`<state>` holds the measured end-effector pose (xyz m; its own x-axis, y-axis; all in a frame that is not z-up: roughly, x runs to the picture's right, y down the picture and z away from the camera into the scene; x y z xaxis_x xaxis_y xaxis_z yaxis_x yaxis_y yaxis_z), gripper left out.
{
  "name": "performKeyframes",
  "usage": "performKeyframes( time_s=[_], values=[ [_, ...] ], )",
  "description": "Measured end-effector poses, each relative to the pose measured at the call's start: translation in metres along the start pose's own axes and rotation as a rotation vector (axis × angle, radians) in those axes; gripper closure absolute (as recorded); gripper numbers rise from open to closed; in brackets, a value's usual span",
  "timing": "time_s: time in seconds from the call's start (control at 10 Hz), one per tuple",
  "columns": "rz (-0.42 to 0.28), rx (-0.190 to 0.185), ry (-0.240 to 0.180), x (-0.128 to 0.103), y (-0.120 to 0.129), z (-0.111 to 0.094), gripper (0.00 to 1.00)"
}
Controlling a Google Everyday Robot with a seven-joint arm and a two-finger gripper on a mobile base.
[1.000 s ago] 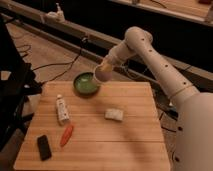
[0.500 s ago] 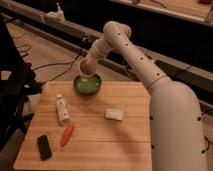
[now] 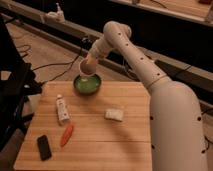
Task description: Place the ceramic cup in the ceramic bowl
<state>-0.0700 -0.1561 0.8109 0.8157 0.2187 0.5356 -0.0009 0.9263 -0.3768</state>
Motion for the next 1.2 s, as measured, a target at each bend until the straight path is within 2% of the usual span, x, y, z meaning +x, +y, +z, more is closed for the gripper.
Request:
performKeyframes(
  time_s=[0.3,0.5,0.8,1.2],
  values=[
    [0.012,0.022,0.021,0.009,-0.017,0.022,1.00],
    [0.017,0.011,0.034,0.017,-0.022,0.039,1.00],
    [0.044,-0.058,0.076,0.038,-0.012,0.075,1.00],
    [0.103,-0.122,0.131,0.067,-0.007,0.106,1.00]
  ],
)
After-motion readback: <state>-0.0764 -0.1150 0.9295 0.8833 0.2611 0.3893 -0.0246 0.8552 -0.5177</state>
